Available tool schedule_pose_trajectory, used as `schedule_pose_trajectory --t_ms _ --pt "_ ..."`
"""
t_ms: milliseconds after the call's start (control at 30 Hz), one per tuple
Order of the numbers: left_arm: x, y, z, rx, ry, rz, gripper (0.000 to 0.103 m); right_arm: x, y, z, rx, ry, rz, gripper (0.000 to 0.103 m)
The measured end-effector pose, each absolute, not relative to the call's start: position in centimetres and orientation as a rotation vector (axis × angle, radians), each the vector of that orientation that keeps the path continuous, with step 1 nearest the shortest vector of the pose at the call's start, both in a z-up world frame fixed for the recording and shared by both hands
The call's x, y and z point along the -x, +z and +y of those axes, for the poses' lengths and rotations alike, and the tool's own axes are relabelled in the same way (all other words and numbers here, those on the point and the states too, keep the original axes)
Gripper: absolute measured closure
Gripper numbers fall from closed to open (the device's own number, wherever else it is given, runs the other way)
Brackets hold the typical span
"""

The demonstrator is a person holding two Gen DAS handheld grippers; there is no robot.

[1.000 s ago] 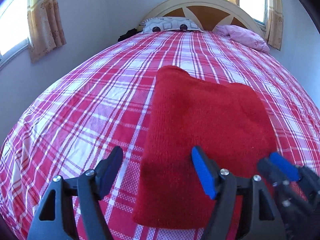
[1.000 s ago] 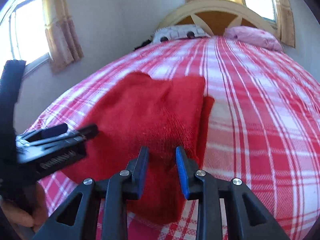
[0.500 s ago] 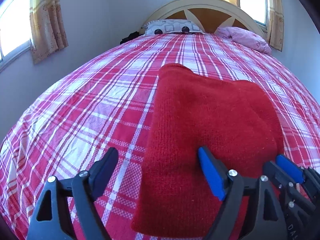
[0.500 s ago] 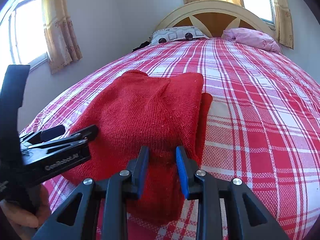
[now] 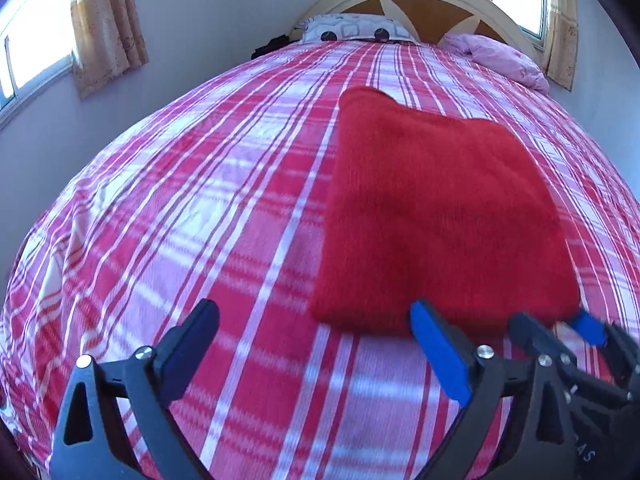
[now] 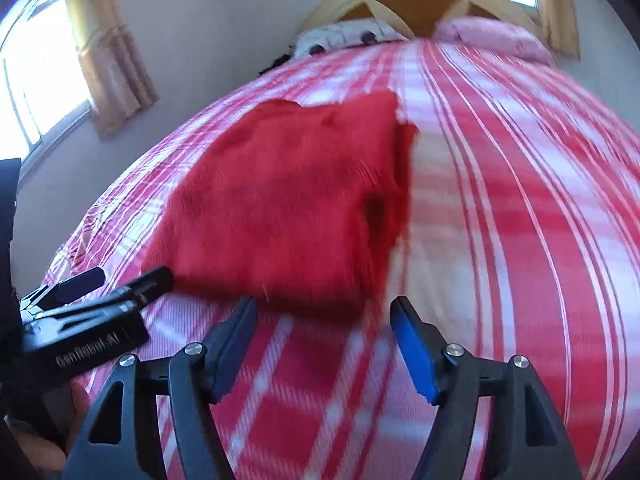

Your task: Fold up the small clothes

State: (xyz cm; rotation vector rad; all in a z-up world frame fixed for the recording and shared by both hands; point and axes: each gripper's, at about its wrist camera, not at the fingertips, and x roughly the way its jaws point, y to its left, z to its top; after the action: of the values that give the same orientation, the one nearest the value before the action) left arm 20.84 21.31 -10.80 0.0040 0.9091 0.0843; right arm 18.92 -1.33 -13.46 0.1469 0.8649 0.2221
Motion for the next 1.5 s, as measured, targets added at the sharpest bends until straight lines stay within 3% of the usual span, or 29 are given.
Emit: schedule_pose_trajectory --t_ms 233,500,733,900,1000,1500 --pt "-17.5 -9.9 21.9 -0.011 0.076 0.912 0.004 -15.1 -11.9 -3.1 -0.196 0.155 0.862 0.033" --pt "-13.1 -5.2 21.5 -0.057 0.067 0.813 0.000 -11.1 -6.2 -4.3 -0.409 0.150 0.862 0.033" --pt "-9.6 0.1 22.0 -0.061 0.040 0.698 0.000 -6.1 3.5 -3.2 -0.427 0.253 0.662 0.033" --pt "-7.4 3.5 22.5 -0.056 0.021 0.613 0.000 -2.4 8.1 -2.4 -0.386 0.258 0.458 0.021" --pt "-6.5 4.3 22.7 -0.074 0.052 0.552 0.000 -0.7 8.5 -1.4 -0.282 0.152 0.351 0.018" --pt "-4.5 4.9 22.2 -0.042 0.055 0.437 0.000 0.5 6.9 -1.2 -0.174 0.050 0.282 0.018"
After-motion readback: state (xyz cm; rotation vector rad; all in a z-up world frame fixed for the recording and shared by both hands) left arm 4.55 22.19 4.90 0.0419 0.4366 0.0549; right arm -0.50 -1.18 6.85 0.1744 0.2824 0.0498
